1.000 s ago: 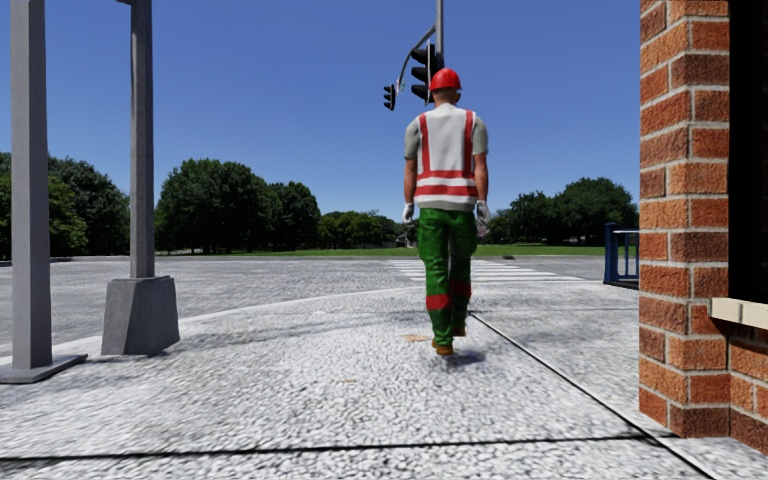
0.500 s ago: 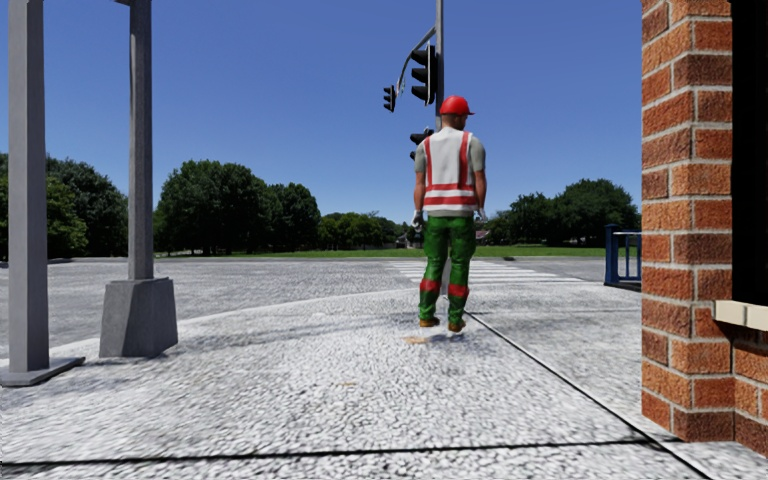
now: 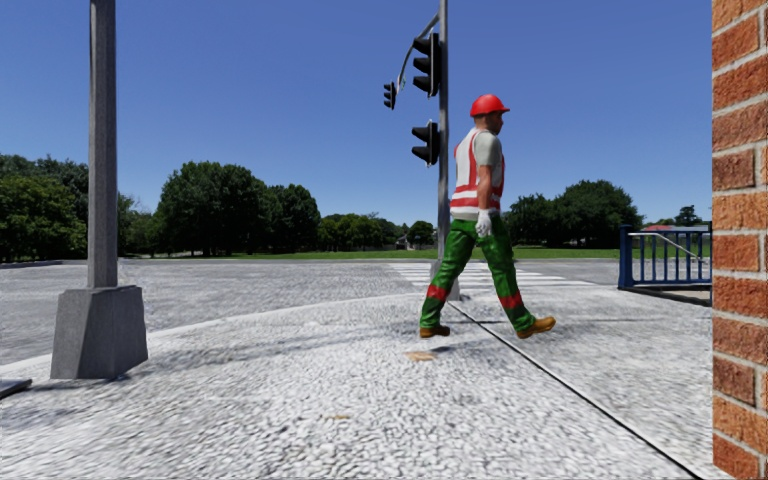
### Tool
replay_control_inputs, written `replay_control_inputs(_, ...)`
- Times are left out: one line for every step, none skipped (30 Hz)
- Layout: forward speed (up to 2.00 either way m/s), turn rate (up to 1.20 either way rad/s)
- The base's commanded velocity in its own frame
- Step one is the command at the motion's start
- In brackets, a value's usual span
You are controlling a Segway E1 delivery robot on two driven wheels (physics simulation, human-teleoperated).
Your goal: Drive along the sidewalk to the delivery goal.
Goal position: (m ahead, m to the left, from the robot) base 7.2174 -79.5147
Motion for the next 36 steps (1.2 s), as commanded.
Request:
replay_control_inputs(1.01,0.00)
replay_control_inputs(1.01,0.00)
replay_control_inputs(1.01,0.00)
replay_control_inputs(1.01,0.00)
replay_control_inputs(1.01,0.00)
replay_control_inputs(1.01,0.00)
replay_control_inputs(1.01,0.00)
replay_control_inputs(1.01,0.00)
replay_control_inputs(1.01,0.00)
replay_control_inputs(1.00,0.00)
replay_control_inputs(1.00,0.00)
replay_control_inputs(1.00,0.00)
replay_control_inputs(1.00,0.00)
replay_control_inputs(1.00,0.00)
replay_control_inputs(1.00,0.00)
replay_control_inputs(1.00,0.00)
replay_control_inputs(1.00,0.00)
replay_control_inputs(1.00,-0.15)
replay_control_inputs(1.00,-0.31)
replay_control_inputs(1.00,-0.31)
replay_control_inputs(1.00,-0.56)
replay_control_inputs(1.00,-0.57)
replay_control_inputs(1.00,-0.57)
replay_control_inputs(1.00,-0.57)
replay_control_inputs(1.00,-0.57)
replay_control_inputs(1.00,-0.57)
replay_control_inputs(1.00,-0.57)
replay_control_inputs(1.00,-0.57)
replay_control_inputs(1.00,-0.57)
replay_control_inputs(1.00,-0.57)
replay_control_inputs(1.00,-0.57)
replay_control_inputs(1.01,-0.57)
replay_control_inputs(1.01,-0.57)
replay_control_inputs(1.01,-0.57)
replay_control_inputs(1.02,-0.58)
replay_control_inputs(1.03,-0.58)
